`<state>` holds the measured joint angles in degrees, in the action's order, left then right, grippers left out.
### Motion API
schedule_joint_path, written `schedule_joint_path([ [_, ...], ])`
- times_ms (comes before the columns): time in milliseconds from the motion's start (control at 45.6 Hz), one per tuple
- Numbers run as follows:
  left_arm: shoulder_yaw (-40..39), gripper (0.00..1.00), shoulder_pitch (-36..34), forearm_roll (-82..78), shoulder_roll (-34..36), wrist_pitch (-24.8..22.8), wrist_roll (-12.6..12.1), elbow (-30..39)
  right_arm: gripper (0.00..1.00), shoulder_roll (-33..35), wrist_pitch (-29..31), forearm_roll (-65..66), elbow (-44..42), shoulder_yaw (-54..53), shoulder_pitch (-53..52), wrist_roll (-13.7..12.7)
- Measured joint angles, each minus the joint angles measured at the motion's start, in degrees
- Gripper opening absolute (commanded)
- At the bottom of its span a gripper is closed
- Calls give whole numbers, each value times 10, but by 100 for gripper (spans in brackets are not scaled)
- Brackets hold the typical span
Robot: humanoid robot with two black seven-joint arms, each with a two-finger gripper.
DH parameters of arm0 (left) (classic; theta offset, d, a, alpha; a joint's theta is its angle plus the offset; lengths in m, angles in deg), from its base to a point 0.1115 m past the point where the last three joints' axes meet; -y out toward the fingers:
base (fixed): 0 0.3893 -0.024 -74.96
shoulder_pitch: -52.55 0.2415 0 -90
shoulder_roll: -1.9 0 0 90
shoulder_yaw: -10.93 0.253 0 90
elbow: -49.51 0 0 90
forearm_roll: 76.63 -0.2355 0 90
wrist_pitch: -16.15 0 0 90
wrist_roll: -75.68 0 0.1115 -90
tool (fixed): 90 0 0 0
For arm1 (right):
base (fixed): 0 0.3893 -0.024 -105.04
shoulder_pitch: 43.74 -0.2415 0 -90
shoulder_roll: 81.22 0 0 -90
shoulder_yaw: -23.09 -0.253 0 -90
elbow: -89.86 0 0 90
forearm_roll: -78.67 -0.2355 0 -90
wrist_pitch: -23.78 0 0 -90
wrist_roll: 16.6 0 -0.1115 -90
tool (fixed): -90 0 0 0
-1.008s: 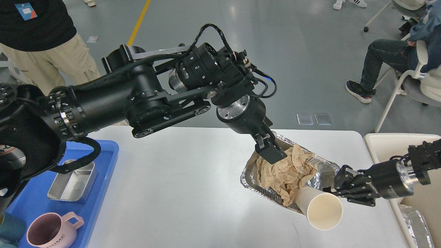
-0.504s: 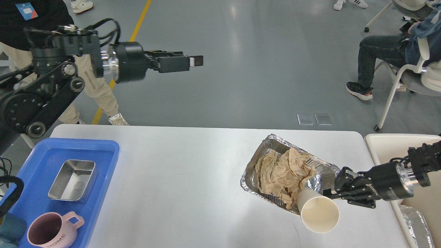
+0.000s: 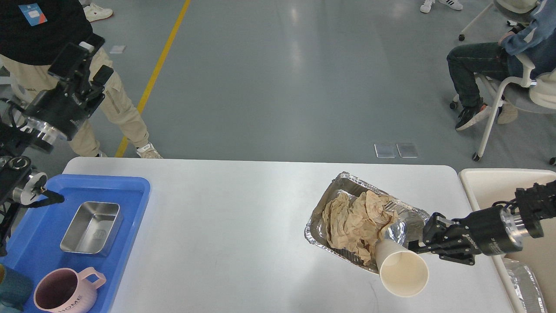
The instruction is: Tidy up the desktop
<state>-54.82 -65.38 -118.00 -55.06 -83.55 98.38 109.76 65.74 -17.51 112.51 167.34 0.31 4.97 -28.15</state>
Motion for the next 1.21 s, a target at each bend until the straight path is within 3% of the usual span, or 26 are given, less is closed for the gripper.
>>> schedule_joint_path([
  [110,-9,97,29,102,3,-1,-9,-1,0,0,-2,-4,0,-2,0,0],
  [526,-69,97,128,242,-3,-41,-93,-2,0,26,-19,-62,-3,-8,0,0],
  [965,-75,97,181,295,-39,-66,-98,-4,0,82,-97,-272,-40,0,23,1],
  [1206,-75,97,191,295,-52,-68,-96,-2,0,92,-138,-365,-122,1,92,7],
])
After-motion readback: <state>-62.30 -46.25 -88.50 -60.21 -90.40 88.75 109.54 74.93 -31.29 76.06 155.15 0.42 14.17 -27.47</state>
